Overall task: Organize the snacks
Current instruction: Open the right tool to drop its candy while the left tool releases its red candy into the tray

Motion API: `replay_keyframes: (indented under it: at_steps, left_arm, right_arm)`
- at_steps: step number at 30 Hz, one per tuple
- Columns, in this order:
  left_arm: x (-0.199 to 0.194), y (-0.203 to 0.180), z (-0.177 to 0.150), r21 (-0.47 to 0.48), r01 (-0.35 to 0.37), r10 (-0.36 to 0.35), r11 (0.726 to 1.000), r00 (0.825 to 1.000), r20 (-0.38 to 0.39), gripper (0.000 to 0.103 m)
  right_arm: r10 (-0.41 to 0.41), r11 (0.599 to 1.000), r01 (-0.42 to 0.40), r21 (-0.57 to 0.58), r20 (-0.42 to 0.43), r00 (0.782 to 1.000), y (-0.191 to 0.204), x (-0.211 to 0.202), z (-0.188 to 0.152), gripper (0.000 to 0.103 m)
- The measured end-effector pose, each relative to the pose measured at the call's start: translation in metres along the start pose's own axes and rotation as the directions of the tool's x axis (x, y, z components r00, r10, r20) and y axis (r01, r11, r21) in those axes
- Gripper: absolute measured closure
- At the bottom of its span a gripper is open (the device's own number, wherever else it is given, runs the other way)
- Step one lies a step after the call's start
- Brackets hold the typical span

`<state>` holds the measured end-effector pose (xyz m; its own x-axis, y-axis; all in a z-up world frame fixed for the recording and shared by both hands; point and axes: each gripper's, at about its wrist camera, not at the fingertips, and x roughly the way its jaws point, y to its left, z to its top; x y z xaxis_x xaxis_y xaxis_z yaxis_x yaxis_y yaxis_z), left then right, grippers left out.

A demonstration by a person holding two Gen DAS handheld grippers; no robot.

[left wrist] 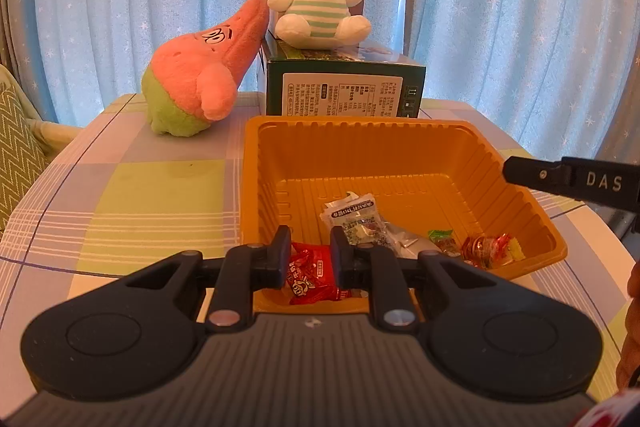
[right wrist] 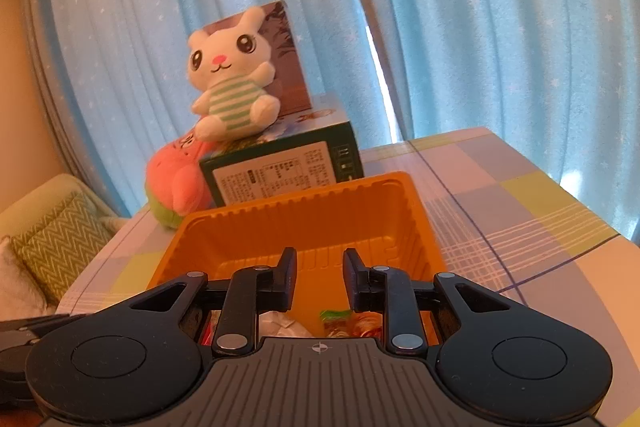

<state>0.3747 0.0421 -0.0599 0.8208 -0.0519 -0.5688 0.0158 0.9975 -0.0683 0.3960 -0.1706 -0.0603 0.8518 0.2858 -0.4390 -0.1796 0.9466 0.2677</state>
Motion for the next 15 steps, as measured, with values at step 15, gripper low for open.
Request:
replay_keyframes:
  at_steps: [15]
  left_arm:
    - [-0.002, -0.001, 0.0, 0.004, 0.002, -0.002, 1.0, 1.0, 0.003, 0.084]
  right_arm:
    - [-0.087, 0.994, 0.084, 0.064, 0.037, 0.996, -0.024, -0.01, 0.008, 0.077]
